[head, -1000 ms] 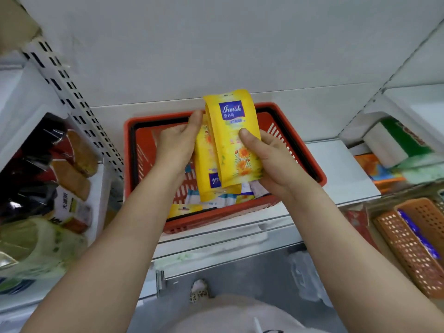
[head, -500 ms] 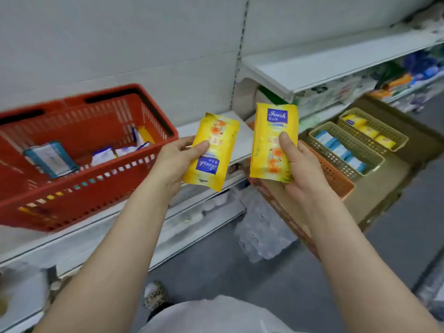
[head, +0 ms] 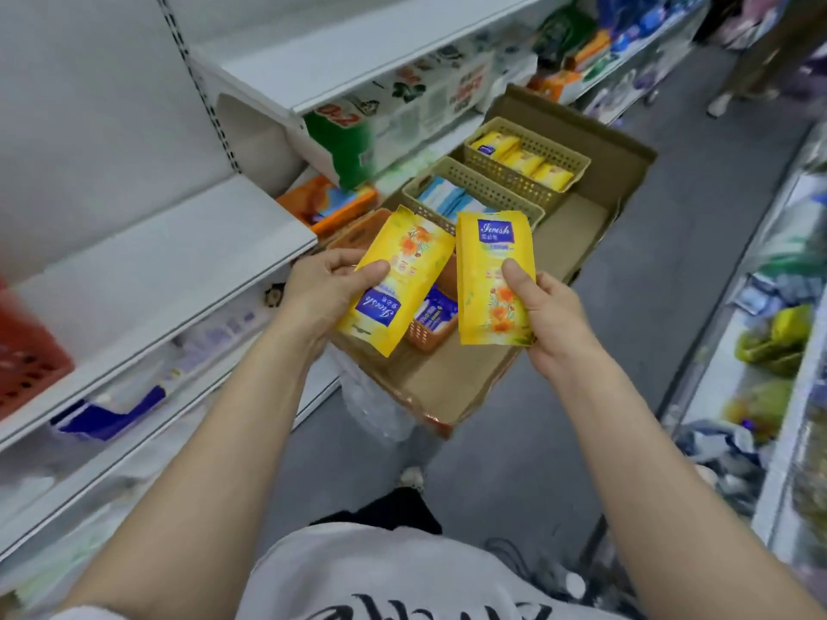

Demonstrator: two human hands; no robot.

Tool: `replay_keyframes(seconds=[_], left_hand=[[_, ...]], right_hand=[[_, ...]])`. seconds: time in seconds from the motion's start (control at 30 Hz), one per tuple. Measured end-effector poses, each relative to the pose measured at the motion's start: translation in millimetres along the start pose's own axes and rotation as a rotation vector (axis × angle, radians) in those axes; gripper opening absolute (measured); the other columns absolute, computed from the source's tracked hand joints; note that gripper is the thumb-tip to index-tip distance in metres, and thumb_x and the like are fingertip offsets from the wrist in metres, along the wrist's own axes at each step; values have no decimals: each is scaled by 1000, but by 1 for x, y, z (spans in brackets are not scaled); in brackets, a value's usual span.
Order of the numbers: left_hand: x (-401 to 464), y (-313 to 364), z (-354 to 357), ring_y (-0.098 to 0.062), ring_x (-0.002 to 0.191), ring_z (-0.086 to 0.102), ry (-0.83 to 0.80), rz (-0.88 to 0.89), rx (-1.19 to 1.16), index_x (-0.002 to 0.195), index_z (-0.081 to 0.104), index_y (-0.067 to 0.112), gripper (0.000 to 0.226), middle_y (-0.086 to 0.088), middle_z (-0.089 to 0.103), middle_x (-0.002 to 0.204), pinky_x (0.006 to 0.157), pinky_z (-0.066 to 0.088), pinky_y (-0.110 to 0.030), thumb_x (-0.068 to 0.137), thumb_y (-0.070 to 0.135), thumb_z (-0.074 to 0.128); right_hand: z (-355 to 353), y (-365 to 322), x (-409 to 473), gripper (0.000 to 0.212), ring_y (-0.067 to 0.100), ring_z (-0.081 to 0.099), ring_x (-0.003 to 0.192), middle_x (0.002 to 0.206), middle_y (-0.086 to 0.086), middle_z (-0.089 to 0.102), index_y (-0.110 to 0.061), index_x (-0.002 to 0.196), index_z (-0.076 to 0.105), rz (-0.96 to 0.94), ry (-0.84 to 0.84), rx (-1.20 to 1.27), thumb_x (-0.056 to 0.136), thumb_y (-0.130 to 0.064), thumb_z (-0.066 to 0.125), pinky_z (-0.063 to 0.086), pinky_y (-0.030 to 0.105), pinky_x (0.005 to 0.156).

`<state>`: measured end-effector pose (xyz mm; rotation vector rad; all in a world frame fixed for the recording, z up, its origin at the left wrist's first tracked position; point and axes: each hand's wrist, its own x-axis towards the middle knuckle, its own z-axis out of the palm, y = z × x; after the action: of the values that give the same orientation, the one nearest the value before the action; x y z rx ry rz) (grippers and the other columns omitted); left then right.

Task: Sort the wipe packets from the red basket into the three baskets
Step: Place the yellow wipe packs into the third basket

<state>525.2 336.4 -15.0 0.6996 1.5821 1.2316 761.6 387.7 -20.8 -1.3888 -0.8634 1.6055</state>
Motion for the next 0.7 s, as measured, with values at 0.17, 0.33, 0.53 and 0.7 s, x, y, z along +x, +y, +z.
replay_keyframes(seconds=[0.17, 0.33, 0.53, 0.7], left_hand=[[66, 17, 76, -11, 64, 72, -66, -16, -19, 109, 69, 11, 31, -1, 76, 83, 55, 56, -23, 82, 20, 78], [123, 31, 156, -15, 65, 72, -130, -94, -57, 117, 65, 3, 39, -3, 76, 82, 60, 59, -29, 82, 16, 78], [178, 41, 249, -20, 85, 74, -159, -175, -100, 125, 59, 8, 54, -9, 74, 106, 78, 60, -40, 76, 11, 79], [209, 42, 325, -19, 85, 73, -52, -208, -195, 121, 60, 10, 43, -12, 72, 108, 75, 61, -35, 80, 5, 74]], right_hand=[[-46, -35, 62, 27, 20, 72, 81, 99, 8, 76, -11, 106, 65, 8, 101, -64, 87, -28, 73, 60, 40, 79], [-102, -71, 120, 25, 22, 72, 90, 104, 8, 75, -13, 105, 65, 44, 168, -68, 88, -29, 72, 59, 44, 86], [-173, -101, 203, 32, 27, 73, 93, 101, 7, 76, -11, 113, 65, 85, 156, -62, 87, -28, 74, 58, 48, 87], [-224, -141, 294, 25, 25, 73, 90, 101, 8, 76, -13, 108, 65, 77, 10, -126, 87, -23, 74, 57, 50, 89]])
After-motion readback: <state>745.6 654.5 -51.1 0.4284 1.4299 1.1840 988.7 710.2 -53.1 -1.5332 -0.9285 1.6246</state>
